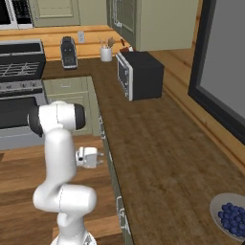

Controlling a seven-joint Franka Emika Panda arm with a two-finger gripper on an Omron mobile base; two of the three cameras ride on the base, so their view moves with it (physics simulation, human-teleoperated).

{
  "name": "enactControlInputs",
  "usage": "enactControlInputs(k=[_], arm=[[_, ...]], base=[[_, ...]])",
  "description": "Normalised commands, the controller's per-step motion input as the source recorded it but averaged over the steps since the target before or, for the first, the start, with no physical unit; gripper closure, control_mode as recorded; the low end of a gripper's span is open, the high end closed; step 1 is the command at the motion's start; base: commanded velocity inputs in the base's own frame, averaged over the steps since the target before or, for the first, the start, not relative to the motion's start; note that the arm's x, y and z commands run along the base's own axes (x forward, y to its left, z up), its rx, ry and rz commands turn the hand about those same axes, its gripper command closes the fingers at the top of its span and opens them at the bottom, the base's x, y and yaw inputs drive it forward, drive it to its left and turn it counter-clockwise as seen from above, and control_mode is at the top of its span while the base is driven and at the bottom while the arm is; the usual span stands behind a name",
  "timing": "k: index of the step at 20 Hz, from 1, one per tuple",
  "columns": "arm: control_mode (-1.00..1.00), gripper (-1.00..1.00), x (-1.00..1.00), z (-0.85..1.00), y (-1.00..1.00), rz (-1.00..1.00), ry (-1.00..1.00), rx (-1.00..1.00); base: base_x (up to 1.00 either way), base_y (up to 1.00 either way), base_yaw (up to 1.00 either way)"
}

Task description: Take a straw from the drawer in front and place it inside the glass cup on the dining counter.

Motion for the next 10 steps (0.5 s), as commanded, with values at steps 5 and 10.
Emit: enactControlInputs(k=[5, 10], arm=[[-1.0, -1.0, 0.23, -0.4, 0.0, 0.0, 0.05, 0.0], [-1.0, -1.0, 0.18, -0.24, -0.04, 0.0, 0.0, 0.0]], base=[[0.0, 0.0, 0.0], [0.0, 0.0, 0.0]])
